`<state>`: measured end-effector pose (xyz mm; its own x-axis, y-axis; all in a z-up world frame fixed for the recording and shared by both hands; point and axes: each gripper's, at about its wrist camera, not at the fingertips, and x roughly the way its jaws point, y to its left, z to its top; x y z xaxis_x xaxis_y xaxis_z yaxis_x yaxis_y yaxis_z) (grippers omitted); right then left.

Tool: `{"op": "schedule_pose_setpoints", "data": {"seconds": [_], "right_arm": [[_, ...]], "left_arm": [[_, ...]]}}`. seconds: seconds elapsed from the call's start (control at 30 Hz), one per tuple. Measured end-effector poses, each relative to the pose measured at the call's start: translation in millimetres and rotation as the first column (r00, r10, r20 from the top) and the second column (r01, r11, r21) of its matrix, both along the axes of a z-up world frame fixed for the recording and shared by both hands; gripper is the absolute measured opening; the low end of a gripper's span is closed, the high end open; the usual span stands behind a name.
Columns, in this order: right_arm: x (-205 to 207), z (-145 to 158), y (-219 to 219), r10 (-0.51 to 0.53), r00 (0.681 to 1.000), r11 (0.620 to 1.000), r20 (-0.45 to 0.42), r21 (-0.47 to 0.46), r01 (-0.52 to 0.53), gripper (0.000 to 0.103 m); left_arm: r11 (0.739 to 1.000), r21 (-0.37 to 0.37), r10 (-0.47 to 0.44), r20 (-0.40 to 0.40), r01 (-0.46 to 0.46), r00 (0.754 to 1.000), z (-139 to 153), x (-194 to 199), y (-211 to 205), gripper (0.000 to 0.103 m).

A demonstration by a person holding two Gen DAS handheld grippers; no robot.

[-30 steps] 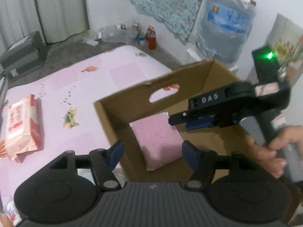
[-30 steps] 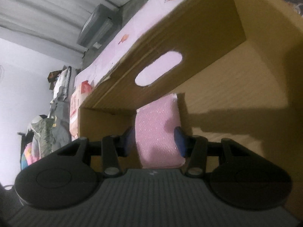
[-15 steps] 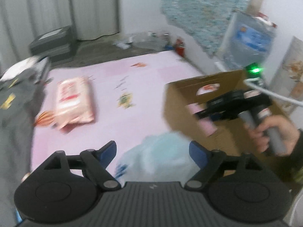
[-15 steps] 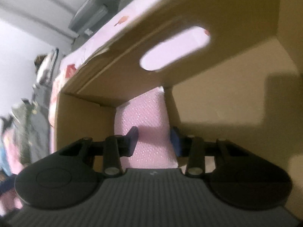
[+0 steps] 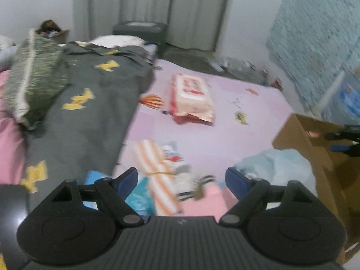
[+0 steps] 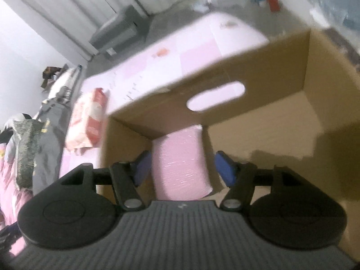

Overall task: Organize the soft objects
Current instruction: 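Open the right tool to release the sponge pad in the box, then move the right tool back to the bed toward the blue medicine box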

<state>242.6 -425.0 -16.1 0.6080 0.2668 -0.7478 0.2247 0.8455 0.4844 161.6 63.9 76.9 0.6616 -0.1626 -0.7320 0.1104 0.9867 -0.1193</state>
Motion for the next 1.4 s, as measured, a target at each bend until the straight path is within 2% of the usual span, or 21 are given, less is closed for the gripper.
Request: {"op": "schedule_pose_setpoints", "data": {"seconds": [0.17,0.37,0.47,0.57,0.73,0.83,1.0,1.17,1.27,1.4], "right_arm": [[-41.4,58.4,23.7,0.032,0.992,0.997,0.125,0.063,-0.04,0.066],[-84.8,98.8,69.0,0.126,0.961,0.963,0.245,0.204,-0.178,0.069],[-96.9,97.0,105.8,0.191,0.949,0.922,0.25,0.286,-0.261,0.07],[-95.2,84.2,148.5,0.254,0.941,0.892,0.226,0.322,-0.318,0.07],[-82.5,58.0,212.5,0.356,0.923,0.861,0.148,0.333,-0.385,0.07],[-78.8,49.8,241.9,0.392,0.911,0.849,0.128,0.332,-0.412,0.07],[-71.0,57.1,267.1,0.417,0.897,0.835,0.143,0.33,-0.441,0.07],[-57.3,67.8,302.0,0.469,0.866,0.788,0.17,0.362,-0.498,0.07],[-48.0,72.2,323.2,0.484,0.859,0.798,0.169,0.318,-0.512,0.07],[-46.6,71.4,321.0,0.438,0.884,0.846,0.163,0.259,-0.467,0.07]], "left_arm": [[0.999,-0.015,0.028,0.043,-0.028,0.999,3.5,-29.1,25.7,0.086],[1.0,-0.022,-0.005,0.079,0.006,0.997,-8.7,-62.1,29.3,0.086],[0.999,0.001,-0.036,0.076,0.036,0.996,-21.4,-75.8,22.8,0.085],[0.998,0.009,-0.063,0.065,0.062,0.996,-32.7,-87.5,20.5,0.081],[0.997,0.008,-0.077,0.065,0.077,0.995,-45.0,-102.0,22.7,0.076],[0.998,0.005,-0.067,0.061,0.067,0.996,-48.0,-101.9,28.6,0.067],[0.999,0.013,-0.032,0.08,0.031,0.996,-49.3,-96.2,43.0,0.06],[1.0,0.018,-0.009,0.073,0.008,0.997,-50.5,-86.4,55.2,0.048],[1.0,-0.006,-0.025,0.077,0.026,0.997,-47.7,-87.4,57.8,0.045],[0.994,-0.012,-0.109,0.108,0.111,0.988,-45.1,-98.0,49.2,0.045]]}}
